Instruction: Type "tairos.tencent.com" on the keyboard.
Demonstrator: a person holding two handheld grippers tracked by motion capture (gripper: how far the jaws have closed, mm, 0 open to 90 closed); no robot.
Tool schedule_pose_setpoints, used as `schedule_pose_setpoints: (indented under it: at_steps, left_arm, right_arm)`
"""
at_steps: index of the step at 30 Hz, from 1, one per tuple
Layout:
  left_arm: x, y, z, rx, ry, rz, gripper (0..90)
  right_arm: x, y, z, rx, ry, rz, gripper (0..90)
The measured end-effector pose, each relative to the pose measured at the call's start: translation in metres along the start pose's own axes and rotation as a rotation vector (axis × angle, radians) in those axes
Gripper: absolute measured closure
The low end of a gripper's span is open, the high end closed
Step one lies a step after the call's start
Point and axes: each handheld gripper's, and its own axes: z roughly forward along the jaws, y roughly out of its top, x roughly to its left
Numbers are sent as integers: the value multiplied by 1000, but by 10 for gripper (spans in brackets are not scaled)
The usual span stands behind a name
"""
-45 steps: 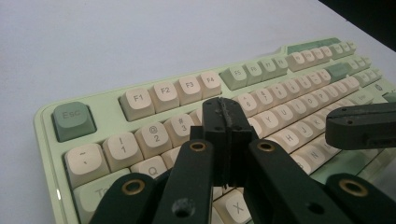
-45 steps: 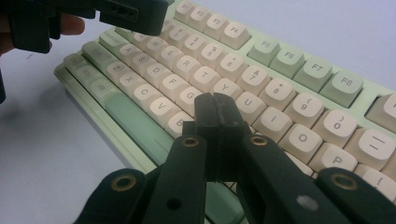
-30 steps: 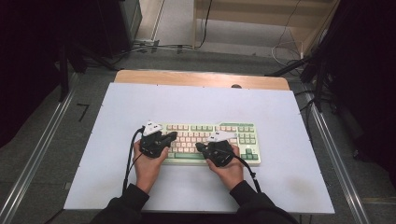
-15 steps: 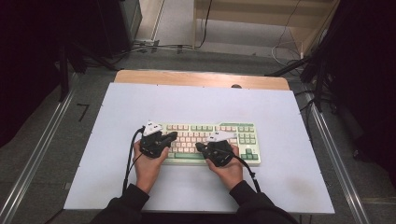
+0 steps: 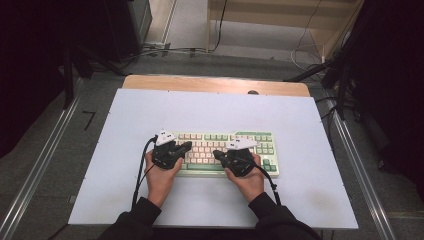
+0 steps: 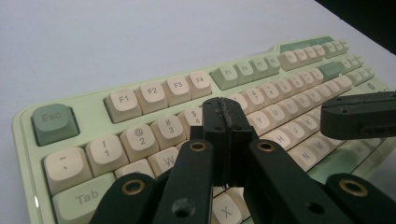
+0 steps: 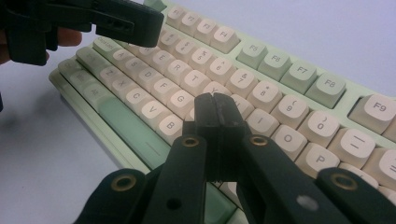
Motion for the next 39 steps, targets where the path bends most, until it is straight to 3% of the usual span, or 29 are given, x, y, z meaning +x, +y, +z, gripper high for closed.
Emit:
schedule_pose_setpoints:
  at_steps: [13,20,39]
  left_arm:
    - [-10,4,11,5,-27,14,900]
    - [-14,3,20,34,-40,23,900]
    - [-16,1,29,54,-33,37,900]
  right_arm:
    - [-1,0,0,2,-2,3,883]
    - [-2,-1,0,3,-2,5,882]
    - [-2,0,-2,-2,-2,6,882]
